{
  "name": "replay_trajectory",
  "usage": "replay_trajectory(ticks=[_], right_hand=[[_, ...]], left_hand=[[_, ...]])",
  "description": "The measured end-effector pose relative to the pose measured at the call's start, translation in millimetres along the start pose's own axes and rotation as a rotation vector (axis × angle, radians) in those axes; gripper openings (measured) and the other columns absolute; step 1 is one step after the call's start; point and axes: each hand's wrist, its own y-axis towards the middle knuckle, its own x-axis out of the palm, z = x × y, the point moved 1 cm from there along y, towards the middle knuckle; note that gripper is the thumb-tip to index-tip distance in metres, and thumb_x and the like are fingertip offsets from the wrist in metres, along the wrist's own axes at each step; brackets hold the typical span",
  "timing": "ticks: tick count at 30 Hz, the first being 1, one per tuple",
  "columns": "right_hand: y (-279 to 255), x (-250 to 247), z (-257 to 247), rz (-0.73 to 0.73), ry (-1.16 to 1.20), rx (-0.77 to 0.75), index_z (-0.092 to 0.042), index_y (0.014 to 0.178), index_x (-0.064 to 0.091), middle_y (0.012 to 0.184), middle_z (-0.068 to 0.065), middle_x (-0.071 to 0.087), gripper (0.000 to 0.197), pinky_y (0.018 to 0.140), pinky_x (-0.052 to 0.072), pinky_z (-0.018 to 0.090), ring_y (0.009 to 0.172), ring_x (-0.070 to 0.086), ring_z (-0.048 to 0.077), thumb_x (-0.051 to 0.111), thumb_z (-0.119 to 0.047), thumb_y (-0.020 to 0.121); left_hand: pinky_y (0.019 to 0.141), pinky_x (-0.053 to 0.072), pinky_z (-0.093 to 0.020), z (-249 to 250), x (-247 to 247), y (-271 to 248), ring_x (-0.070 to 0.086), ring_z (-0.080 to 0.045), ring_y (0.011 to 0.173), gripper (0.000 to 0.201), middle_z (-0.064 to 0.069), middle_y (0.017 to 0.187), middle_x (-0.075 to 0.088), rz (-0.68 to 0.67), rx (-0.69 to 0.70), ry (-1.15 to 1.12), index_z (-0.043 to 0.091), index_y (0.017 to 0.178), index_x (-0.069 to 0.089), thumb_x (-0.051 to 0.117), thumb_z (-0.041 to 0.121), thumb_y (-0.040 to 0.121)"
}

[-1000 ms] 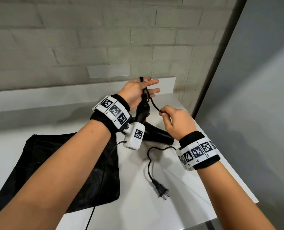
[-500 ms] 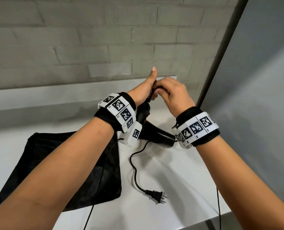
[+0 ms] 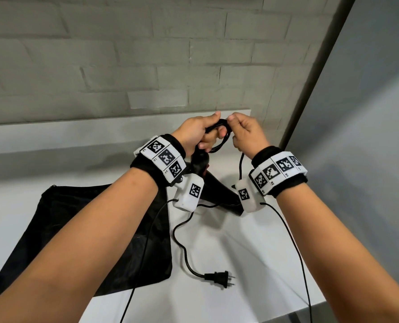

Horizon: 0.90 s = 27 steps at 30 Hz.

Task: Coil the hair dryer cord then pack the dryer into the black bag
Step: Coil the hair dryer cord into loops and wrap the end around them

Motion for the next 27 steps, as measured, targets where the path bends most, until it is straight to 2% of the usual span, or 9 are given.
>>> replay_trajectory(ticks=[3,6,9,12,15,18,22,24,27], right_hand=[[-7,2,5,-0.025,0.097,0.089,-0.017,0.068,0.049,0.062,0.0,0.053,0.035,0.031,0.022,0.012,0.027,0.027,0.0,0.031,-0.015,0.098],[-8,3,4,0.018,0.092,0.095,-0.015,0.069,0.051,0.059,0.002,0.048,0.034,0.032,0.023,0.01,0.027,0.029,0.001,0.032,-0.012,0.098],[-4,2,-1,0.095,-0.064,0.012,-0.016,0.065,0.052,0.054,-0.001,0.048,0.034,0.042,0.031,0.009,0.034,0.041,0.0,0.037,-0.011,0.096],[-3,2,-2,0.155,-0.178,-0.054,-0.023,0.057,0.05,0.052,-0.006,0.051,0.039,0.051,0.035,0.016,0.041,0.043,0.0,0.04,-0.014,0.093],[-6,3,4,0.164,-0.144,-0.041,-0.008,0.076,0.062,0.058,-0.007,0.056,0.028,0.052,0.034,0.014,0.043,0.047,-0.002,0.04,-0.015,0.093],[-16,5,17,0.186,-0.161,0.033,-0.012,0.086,0.057,0.057,-0.006,0.051,0.022,0.05,0.031,0.008,0.042,0.046,-0.006,0.037,-0.009,0.094],[-37,12,35,0.154,-0.251,0.122,-0.01,0.091,0.057,0.053,-0.005,0.042,0.02,0.055,0.037,0.024,0.047,0.041,0.008,0.037,-0.01,0.094],[-46,14,38,0.136,-0.349,0.12,-0.004,0.093,0.06,0.055,0.0,0.047,0.021,0.059,0.037,0.028,0.053,0.044,0.021,0.042,-0.014,0.093],[-56,17,32,0.146,-0.408,0.078,-0.003,0.087,0.063,0.06,0.013,0.055,0.022,0.058,0.037,0.028,0.055,0.046,0.025,0.048,-0.018,0.091]], left_hand=[[0.042,0.037,-0.017,-2,-5,0,0.027,-0.004,0.028,0.046,0.009,0.031,0.029,-0.006,-0.025,-0.162,0.01,0.07,0.048,0.021,0.032,0.101],[0.042,0.037,-0.016,-3,-9,-3,0.031,-0.003,0.033,0.041,0.009,0.039,0.037,-0.013,-0.058,-0.291,0.007,0.079,0.054,0.024,0.026,0.1],[0.04,0.034,-0.016,1,-10,-5,0.03,-0.004,0.032,0.039,0.009,0.04,0.037,-0.021,-0.089,-0.36,0.003,0.082,0.057,0.026,0.021,0.097],[0.037,0.029,-0.016,8,-6,-5,0.024,-0.003,0.027,0.037,0.011,0.031,0.027,-0.058,-0.087,-0.221,0.009,0.072,0.051,0.029,0.023,0.097],[0.036,0.027,-0.015,9,-4,-5,0.019,-0.002,0.024,0.037,0.011,0.028,0.022,-0.053,-0.067,-0.194,0.015,0.065,0.041,0.029,0.026,0.099],[0.039,0.036,-0.015,4,-7,-1,0.022,-0.003,0.024,0.035,0.01,0.029,0.025,0.023,-0.031,-0.378,0.015,0.072,0.047,0.029,0.026,0.1],[0.05,0.045,-0.016,-1,-10,0,0.032,-0.004,0.03,0.035,0.011,0.043,0.046,0.076,0.011,-0.526,0.008,0.094,0.057,0.026,0.022,0.099],[0.053,0.045,-0.017,-1,-9,0,0.037,-0.003,0.034,0.037,0.011,0.055,0.063,0.09,0.016,-0.536,0.005,0.098,0.057,0.023,0.021,0.099],[0.059,0.048,-0.019,-1,-6,1,0.051,-0.006,0.044,0.036,0.002,0.073,0.074,0.109,0.006,-0.552,0.005,0.099,0.054,0.022,0.021,0.099]])
